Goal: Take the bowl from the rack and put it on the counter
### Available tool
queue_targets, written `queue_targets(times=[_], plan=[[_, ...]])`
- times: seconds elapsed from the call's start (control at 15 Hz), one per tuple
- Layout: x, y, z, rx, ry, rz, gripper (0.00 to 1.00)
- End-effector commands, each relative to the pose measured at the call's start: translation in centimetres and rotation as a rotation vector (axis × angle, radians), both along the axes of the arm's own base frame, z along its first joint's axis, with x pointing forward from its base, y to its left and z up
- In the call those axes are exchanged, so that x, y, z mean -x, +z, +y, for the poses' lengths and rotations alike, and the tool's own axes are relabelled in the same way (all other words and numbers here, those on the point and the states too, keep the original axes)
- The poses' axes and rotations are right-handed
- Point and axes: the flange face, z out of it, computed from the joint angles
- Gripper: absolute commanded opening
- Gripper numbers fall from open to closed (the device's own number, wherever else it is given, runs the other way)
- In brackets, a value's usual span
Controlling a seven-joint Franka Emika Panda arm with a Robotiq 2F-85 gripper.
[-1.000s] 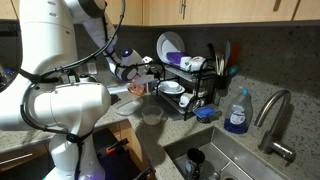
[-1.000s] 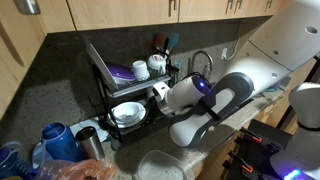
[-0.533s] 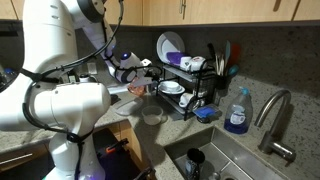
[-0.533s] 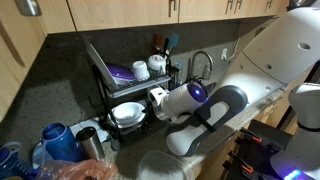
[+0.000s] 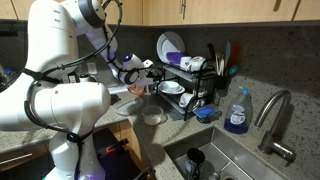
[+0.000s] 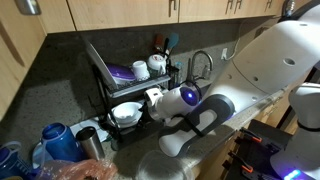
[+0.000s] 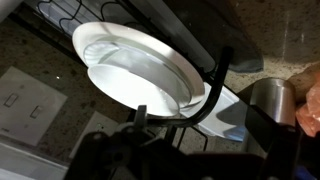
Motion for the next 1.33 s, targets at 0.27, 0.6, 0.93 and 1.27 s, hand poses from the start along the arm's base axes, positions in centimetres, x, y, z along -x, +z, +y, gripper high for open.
queue_targets(times=[0.27,0.6,0.93,1.27], plan=[[-2.2,-2.2,-3.2,-0.050,-0.191,0.024,1.00],[-3.2,-1.4,-4.8,-0.115,-0.286,0.016,1.00],[-3.7,-0.6,-5.4,-0.164,-0.335,0.013,1.00],[-3.8,-0.3,-5.8,-0.204,-0.360,0.058,1.00]])
